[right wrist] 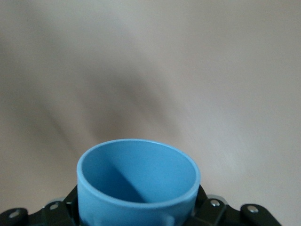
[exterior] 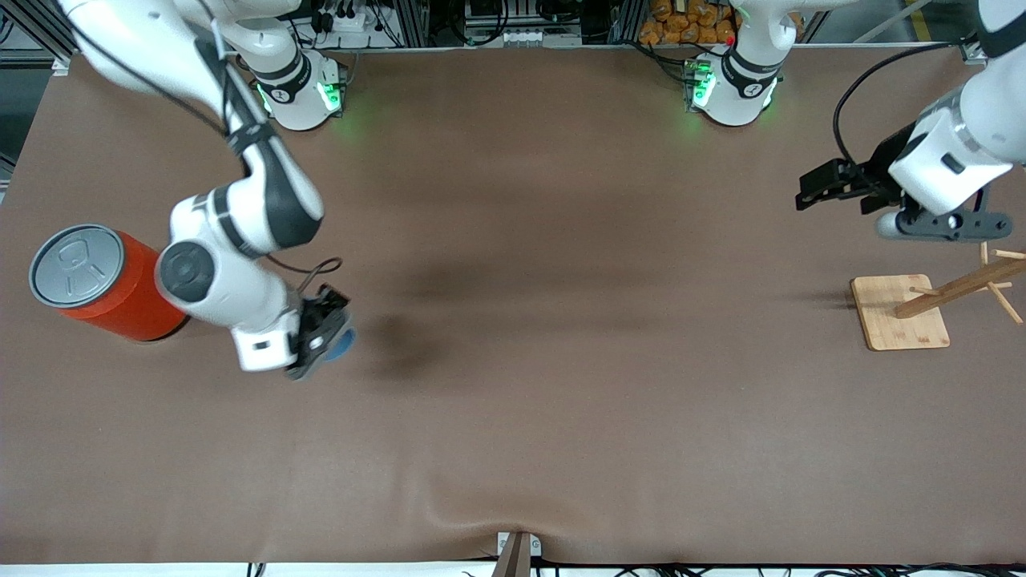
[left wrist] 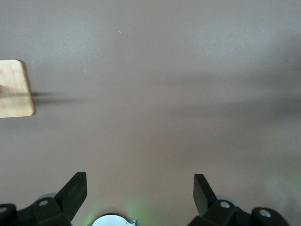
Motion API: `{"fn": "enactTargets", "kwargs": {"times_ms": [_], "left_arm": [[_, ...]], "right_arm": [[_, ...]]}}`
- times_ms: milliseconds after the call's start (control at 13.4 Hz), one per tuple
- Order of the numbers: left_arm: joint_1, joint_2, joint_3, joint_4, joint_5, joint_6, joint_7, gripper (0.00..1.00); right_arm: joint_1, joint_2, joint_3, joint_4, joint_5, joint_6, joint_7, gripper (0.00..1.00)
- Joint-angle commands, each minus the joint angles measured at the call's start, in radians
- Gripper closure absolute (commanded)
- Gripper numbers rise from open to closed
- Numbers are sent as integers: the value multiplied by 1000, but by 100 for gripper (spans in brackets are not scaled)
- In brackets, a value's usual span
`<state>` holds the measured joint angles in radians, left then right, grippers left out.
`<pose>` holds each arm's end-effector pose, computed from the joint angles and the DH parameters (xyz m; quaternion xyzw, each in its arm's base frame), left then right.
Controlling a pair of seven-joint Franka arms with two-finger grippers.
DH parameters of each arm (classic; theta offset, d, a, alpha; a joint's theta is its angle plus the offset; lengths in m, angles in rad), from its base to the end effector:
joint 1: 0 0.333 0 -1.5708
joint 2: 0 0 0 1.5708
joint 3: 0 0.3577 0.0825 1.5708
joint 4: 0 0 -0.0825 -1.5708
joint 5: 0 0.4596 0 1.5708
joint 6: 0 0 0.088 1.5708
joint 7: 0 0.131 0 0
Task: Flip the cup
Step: 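Lift the cup with the right gripper while the left gripper approaches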
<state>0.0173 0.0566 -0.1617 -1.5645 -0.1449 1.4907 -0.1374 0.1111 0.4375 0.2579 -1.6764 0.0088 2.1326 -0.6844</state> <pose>0.6268 -0.1085 0.6055 0.9949 -0.0048 -0.0748 0.0671 0.7082 0.2553 0.3355 -0.8703 -0.4889 -0.0251 0.0544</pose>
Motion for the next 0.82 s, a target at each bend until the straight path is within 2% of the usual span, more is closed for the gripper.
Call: {"fn": "enactTargets", "kwargs": {"times_ms": [0, 75, 225, 374, 449, 599, 749], "left_arm": [[15, 70, -1, 30, -51, -7, 10, 0], [15, 106, 1, 30, -79, -6, 12, 0], [16, 175, 2, 27, -140, 34, 16, 0], [15, 233, 2, 26, -183, 57, 21, 0], [16, 265, 4, 27, -212, 60, 47, 0], [29, 317, 4, 21, -260, 91, 110, 0], [30, 365, 4, 21, -265, 105, 153, 0]], "right_arm": [[102, 9, 32, 44, -80, 85, -60, 85], [152, 45, 32, 70, -137, 140, -60, 81], [249, 125, 32, 96, -229, 240, -41, 81], [362, 165, -17, 102, -263, 263, -29, 84], [402, 185, -38, 119, -314, 285, -29, 85], [433, 233, -42, 121, -360, 355, -27, 87], [456, 274, -49, 119, -369, 418, -17, 87]]}}
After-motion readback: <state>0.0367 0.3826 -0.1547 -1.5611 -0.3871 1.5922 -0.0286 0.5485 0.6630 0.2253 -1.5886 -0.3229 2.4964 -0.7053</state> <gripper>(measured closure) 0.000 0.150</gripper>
